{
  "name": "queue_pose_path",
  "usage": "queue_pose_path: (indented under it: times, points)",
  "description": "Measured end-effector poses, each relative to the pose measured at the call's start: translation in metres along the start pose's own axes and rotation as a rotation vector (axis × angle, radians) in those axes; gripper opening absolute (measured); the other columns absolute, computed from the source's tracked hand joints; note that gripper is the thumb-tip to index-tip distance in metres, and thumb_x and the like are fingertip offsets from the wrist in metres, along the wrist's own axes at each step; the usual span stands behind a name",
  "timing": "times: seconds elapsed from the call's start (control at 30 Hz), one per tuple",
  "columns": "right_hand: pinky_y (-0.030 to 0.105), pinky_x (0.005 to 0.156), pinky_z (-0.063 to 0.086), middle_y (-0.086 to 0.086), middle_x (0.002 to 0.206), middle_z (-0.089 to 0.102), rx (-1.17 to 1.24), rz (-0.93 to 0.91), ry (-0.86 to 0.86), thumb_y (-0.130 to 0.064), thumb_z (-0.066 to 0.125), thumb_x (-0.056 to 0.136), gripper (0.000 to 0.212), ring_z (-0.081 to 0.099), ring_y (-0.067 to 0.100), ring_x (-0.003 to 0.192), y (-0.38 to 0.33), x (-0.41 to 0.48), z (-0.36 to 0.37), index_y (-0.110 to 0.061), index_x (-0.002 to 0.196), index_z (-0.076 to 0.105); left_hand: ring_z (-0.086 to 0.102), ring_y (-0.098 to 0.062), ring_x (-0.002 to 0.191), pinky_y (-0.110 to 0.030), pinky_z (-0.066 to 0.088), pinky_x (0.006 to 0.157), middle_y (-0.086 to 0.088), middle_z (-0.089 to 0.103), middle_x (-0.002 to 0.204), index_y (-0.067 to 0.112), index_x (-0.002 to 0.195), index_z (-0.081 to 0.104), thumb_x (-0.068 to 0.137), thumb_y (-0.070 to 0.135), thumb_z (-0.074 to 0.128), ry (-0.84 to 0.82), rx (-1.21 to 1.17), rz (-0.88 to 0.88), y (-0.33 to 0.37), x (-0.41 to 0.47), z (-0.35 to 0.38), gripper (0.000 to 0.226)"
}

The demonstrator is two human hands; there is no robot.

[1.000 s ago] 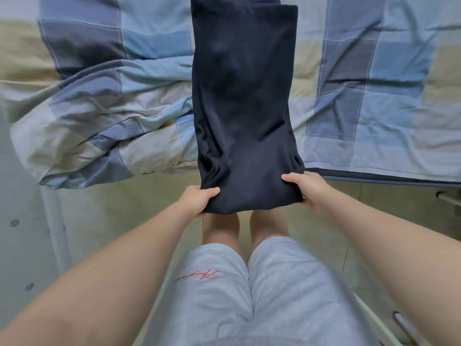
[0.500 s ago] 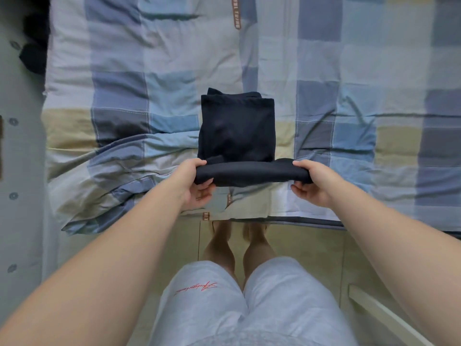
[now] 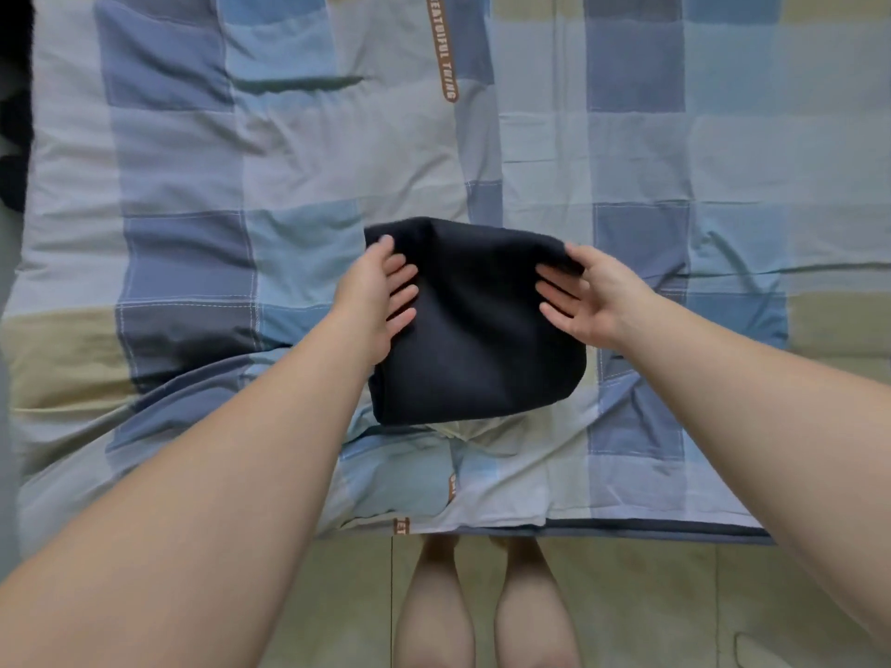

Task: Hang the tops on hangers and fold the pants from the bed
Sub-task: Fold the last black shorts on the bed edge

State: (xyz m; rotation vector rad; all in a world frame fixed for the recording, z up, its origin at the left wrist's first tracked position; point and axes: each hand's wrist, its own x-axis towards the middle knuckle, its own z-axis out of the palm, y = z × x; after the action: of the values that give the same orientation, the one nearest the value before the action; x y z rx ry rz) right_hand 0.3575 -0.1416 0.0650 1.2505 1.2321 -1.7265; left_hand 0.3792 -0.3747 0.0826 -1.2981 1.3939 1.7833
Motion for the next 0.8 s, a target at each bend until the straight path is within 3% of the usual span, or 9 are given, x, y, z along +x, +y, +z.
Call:
queue_pose_path:
  times: [0.1, 0.2, 0.27, 0.37, 0.47, 0.53, 0.6, 0.67, 0.8]
  points:
    - [0.033, 0.097, 0.042, -0.002, 0.14, 0.056, -0.476, -0.177, 0.043, -0.04, 0.063, 0.096, 0.053, 0.053, 0.019, 0.127, 0.029, 0.032, -0.002, -0.025, 0.144, 0.048, 0.052, -0.013, 0.13, -0.031, 0.042, 0.103, 0.009, 0.058, 0.138, 0.026, 0.134, 0.061, 0.094, 0.041, 0.064, 0.066, 0.516, 0.366, -0.033, 0.027, 0.003, 0.043]
    - [0.035, 0.11, 0.038, -0.003, 0.148, 0.046, -0.861, -0.435, 0.078, -0.031, 0.066, 0.094, 0.06, 0.047, 0.018, 0.132, 0.064, 0.054, -0.016, -0.021, 0.148, 0.043, 0.023, -0.02, 0.148, -0.041, 0.027, 0.116, 0.004, 0.023, 0.165, 0.033, 0.148, 0.044, 0.091, 0.043, 0.065, 0.155, 1.242, 0.724, -0.077, 0.039, -0.007, 0.062]
    - [0.039, 0.116, 0.033, -0.004, 0.152, 0.038, -0.953, -0.498, 0.107, -0.033, 0.067, 0.092, 0.068, 0.04, 0.018, 0.138, 0.081, 0.064, -0.027, -0.022, 0.151, 0.037, 0.011, -0.025, 0.152, -0.047, 0.024, 0.117, 0.002, 0.006, 0.169, 0.035, 0.156, 0.025, 0.088, 0.051, 0.065, 0.324, 1.379, 0.8, -0.099, 0.042, -0.014, 0.081]
    - [0.032, 0.108, 0.041, -0.014, 0.145, 0.045, -0.684, -0.363, 0.066, -0.039, 0.074, 0.087, 0.079, 0.048, 0.01, 0.131, 0.094, 0.073, -0.042, -0.031, 0.152, 0.03, 0.016, -0.03, 0.151, -0.048, 0.024, 0.118, -0.002, 0.003, 0.168, 0.032, 0.16, 0.003, 0.08, 0.063, 0.07, 0.457, 1.112, 0.584, -0.116, 0.047, -0.02, 0.109]
    - [0.032, 0.104, 0.046, -0.018, 0.131, 0.062, -0.541, -0.241, -0.032, -0.046, 0.081, 0.078, 0.078, 0.059, 0.006, 0.119, 0.093, 0.086, -0.051, -0.031, 0.144, 0.043, 0.038, -0.031, 0.139, -0.046, 0.032, 0.113, -0.003, 0.037, 0.157, 0.026, 0.16, 0.003, 0.072, 0.07, 0.072, 0.473, 0.98, 0.441, -0.12, 0.054, -0.021, 0.12]
    - [0.039, 0.109, 0.045, -0.012, 0.13, 0.066, -0.47, -0.158, -0.075, -0.054, 0.081, 0.068, 0.083, 0.062, 0.012, 0.119, 0.086, 0.092, -0.052, -0.029, 0.141, 0.051, 0.047, -0.03, 0.13, -0.048, 0.037, 0.109, 0.003, 0.055, 0.141, 0.026, 0.152, 0.027, 0.068, 0.073, 0.072, 0.464, 0.922, 0.379, -0.112, 0.059, -0.021, 0.106]
    - [0.04, 0.111, 0.043, -0.01, 0.126, 0.069, -0.428, -0.087, -0.135, -0.056, 0.08, 0.067, 0.078, 0.064, 0.016, 0.118, 0.078, 0.094, -0.05, -0.028, 0.136, 0.058, 0.056, -0.027, 0.119, -0.048, 0.044, 0.102, 0.008, 0.064, 0.12, 0.026, 0.127, 0.049, 0.065, 0.075, 0.071, 0.432, 0.81, 0.283, -0.102, 0.06, -0.019, 0.082]
    - [0.039, 0.112, 0.042, -0.009, 0.123, 0.071, -0.443, -0.035, -0.146, -0.058, 0.079, 0.068, 0.073, 0.065, 0.016, 0.117, 0.07, 0.092, -0.048, -0.027, 0.133, 0.062, 0.061, -0.023, 0.11, -0.044, 0.049, 0.097, 0.012, 0.064, 0.109, 0.026, 0.116, 0.054, 0.065, 0.071, 0.073, 0.372, 0.716, 0.233, -0.093, 0.059, -0.018, 0.071]
    - [0.037, 0.106, 0.046, -0.006, 0.115, 0.075, -0.482, 0.063, -0.12, -0.064, 0.077, 0.073, 0.063, 0.069, 0.017, 0.11, 0.055, 0.081, -0.049, -0.026, 0.122, 0.07, 0.067, -0.015, 0.105, -0.037, 0.054, 0.092, 0.014, 0.071, 0.109, 0.028, 0.116, 0.065, 0.068, 0.057, 0.082, 0.189, 0.5, 0.161, -0.088, 0.052, -0.016, 0.058]
